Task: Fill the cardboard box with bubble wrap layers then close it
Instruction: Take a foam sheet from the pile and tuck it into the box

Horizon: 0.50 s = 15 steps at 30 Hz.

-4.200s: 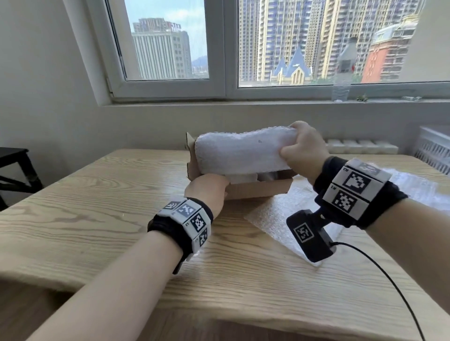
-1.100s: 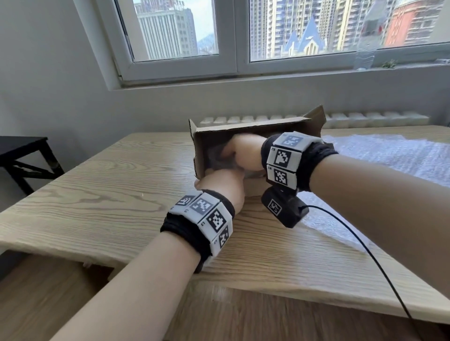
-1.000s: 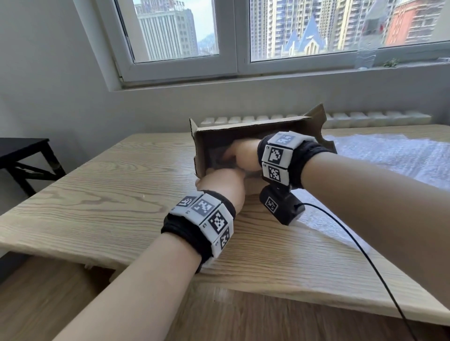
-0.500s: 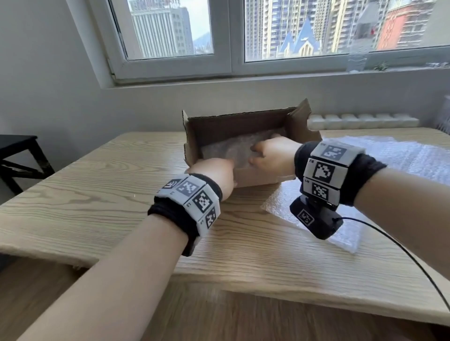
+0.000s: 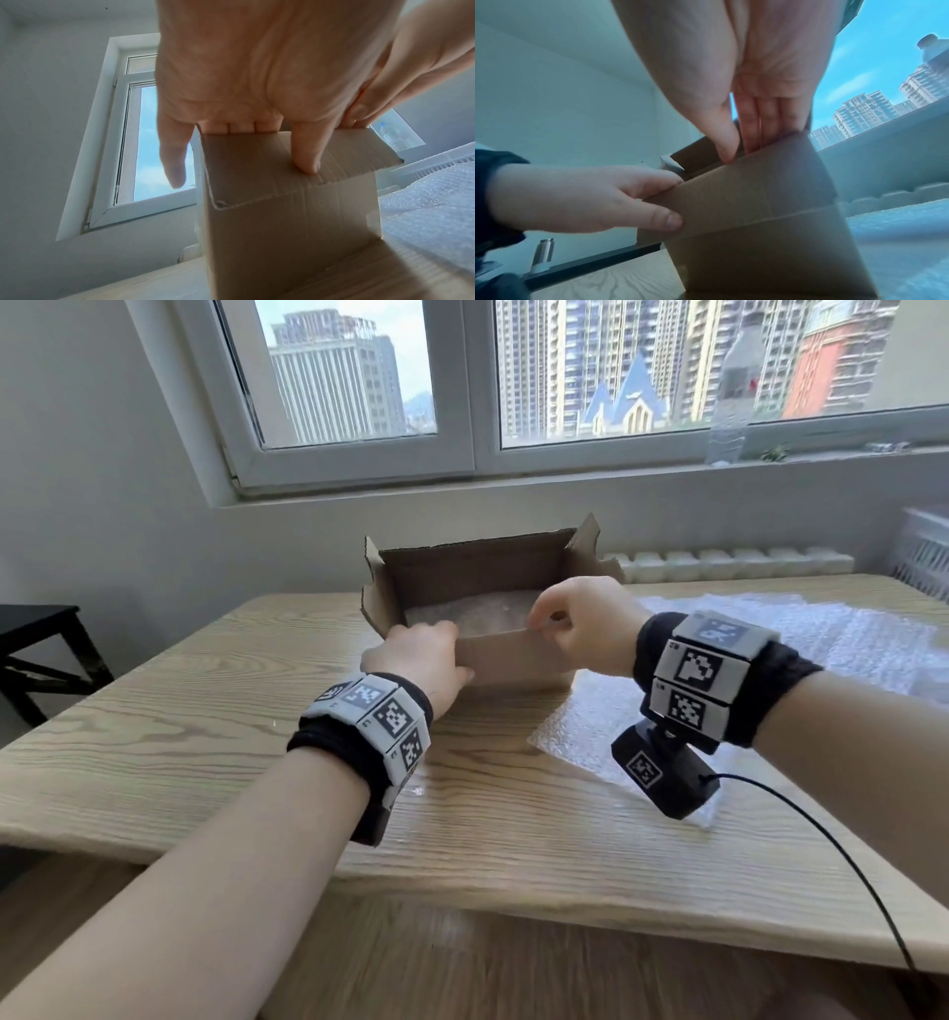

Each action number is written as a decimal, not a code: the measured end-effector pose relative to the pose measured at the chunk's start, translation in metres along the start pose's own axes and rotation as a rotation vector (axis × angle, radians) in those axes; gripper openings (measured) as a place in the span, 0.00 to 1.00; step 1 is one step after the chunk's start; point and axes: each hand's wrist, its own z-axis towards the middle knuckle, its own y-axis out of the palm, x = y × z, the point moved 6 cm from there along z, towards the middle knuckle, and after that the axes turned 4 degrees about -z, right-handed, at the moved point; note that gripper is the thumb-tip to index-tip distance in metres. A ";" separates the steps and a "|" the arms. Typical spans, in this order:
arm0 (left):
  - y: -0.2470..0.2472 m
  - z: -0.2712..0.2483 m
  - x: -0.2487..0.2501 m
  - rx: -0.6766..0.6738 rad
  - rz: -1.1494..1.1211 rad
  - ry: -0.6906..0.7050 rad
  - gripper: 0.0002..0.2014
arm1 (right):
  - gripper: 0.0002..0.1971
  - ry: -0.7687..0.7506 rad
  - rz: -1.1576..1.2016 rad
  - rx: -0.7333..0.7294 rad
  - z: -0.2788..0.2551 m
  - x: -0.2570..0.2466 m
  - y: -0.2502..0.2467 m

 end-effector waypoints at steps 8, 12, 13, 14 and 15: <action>-0.005 0.008 0.007 0.120 0.050 -0.024 0.24 | 0.18 0.141 -0.206 -0.321 -0.046 0.045 0.011; -0.001 0.007 0.020 0.115 0.055 0.005 0.30 | 0.37 0.213 -0.260 -0.614 -0.075 0.059 0.034; -0.001 0.005 0.025 0.102 0.065 0.008 0.30 | 0.39 0.220 -0.257 -0.635 -0.079 0.059 0.037; 0.000 0.003 0.031 0.100 0.081 0.025 0.30 | 0.40 0.221 -0.255 -0.642 -0.081 0.059 0.039; 0.000 -0.001 0.038 0.110 0.094 0.060 0.30 | 0.40 0.220 -0.262 -0.650 -0.083 0.058 0.042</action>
